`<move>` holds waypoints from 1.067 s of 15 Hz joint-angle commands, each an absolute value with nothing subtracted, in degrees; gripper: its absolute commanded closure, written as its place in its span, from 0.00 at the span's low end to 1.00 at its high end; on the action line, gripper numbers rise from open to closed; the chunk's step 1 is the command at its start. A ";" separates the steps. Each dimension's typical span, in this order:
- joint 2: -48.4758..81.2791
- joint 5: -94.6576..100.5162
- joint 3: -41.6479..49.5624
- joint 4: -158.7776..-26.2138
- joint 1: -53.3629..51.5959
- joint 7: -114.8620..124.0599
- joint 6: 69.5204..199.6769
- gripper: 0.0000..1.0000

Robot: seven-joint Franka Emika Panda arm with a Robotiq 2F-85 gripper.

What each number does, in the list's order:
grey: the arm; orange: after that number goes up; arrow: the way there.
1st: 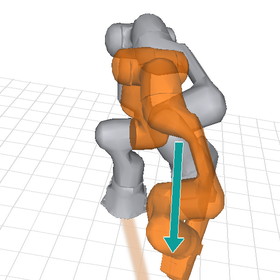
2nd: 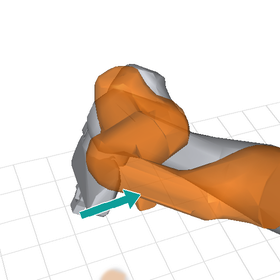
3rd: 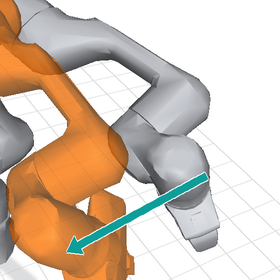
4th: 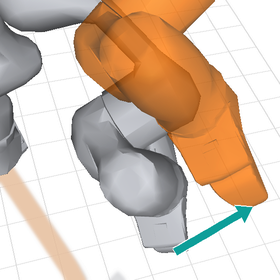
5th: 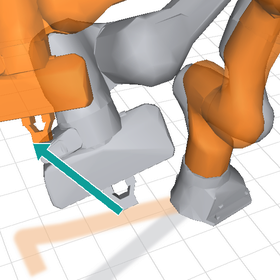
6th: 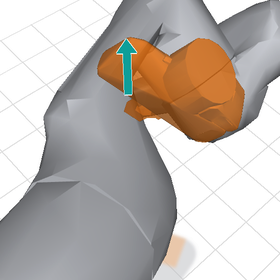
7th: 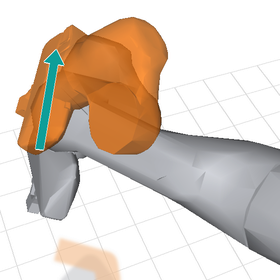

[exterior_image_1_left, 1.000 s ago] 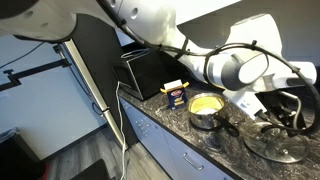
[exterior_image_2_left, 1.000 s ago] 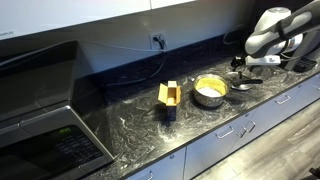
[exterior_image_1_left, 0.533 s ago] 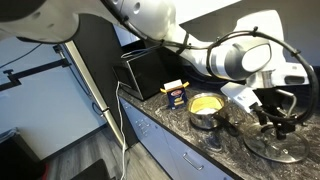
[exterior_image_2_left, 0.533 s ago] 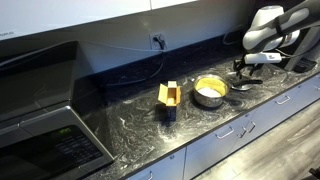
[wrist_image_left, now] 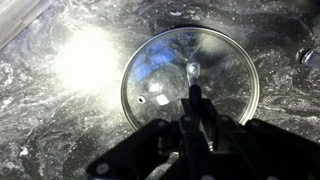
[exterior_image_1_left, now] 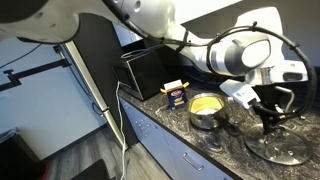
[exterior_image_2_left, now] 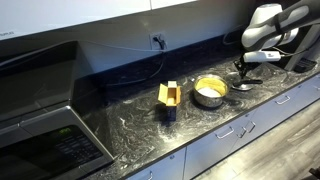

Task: Put the lid on the top of the pot

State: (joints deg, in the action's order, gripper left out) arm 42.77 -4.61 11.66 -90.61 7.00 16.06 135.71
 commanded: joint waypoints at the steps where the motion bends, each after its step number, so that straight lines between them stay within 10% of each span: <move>1: 42.74 -4.09 11.45 -89.66 6.87 17.33 134.63 0.97; 16: 20.96 0.77 10.41 -103.06 6.62 10.16 127.98 0.96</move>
State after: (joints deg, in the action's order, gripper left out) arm 28.72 -0.59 11.58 -96.59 6.81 13.77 130.30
